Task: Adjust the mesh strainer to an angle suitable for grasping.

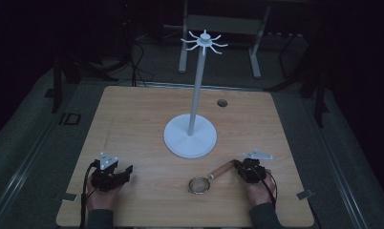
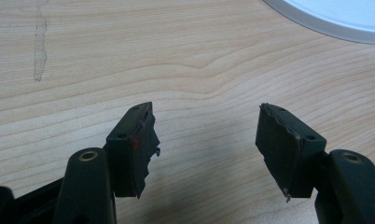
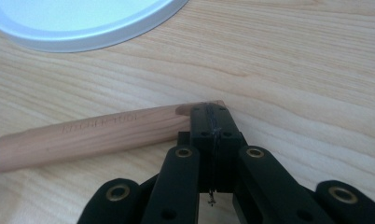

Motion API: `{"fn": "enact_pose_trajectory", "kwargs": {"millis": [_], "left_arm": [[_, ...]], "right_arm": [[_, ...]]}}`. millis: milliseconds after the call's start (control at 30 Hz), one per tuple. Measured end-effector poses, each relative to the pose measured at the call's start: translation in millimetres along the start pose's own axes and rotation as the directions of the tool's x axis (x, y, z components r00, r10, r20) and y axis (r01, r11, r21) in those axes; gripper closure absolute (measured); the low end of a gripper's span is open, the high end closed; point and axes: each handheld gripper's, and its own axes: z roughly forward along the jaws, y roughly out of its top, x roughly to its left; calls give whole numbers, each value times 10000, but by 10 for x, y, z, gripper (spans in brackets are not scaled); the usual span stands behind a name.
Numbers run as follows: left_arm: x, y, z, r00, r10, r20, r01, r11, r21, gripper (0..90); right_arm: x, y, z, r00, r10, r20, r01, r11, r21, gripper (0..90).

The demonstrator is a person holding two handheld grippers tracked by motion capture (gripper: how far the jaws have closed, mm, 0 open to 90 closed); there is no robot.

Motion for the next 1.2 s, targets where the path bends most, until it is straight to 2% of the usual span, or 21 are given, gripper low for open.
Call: {"fn": "enact_pose_trajectory", "kwargs": {"millis": [367,833,900,967,1067,1133,1200], "left_arm": [[-3,-2,1,10000,-7,26,7,10000,15,379],[-6,-1,5,10000,34,67,-34,10000,31,380],[-4,-1,5,10000,38,68,-39,10000,29,380],[-4,-1,5,10000,37,69,-37,10000,28,379],[-6,-2,6,10000,45,81,-45,10000,30,379],[-8,-2,6,10000,39,72,-39,10000,44,379],[-7,-2,7,10000,41,68,-41,10000,37,380]], "right_arm": [[10,190,209,9997,217,-142,-213,9995,238,880],[200,389,359,9981,-403,-474,428,9977,522,848],[238,399,343,9977,-358,-578,385,9982,456,809],[274,406,310,9979,-239,-603,260,9991,347,695],[308,423,267,9971,85,-755,-64,9996,276,572],[339,429,245,9974,168,-697,-158,9998,145,502],[385,432,240,9972,301,-682,-282,9992,296,393]]}}
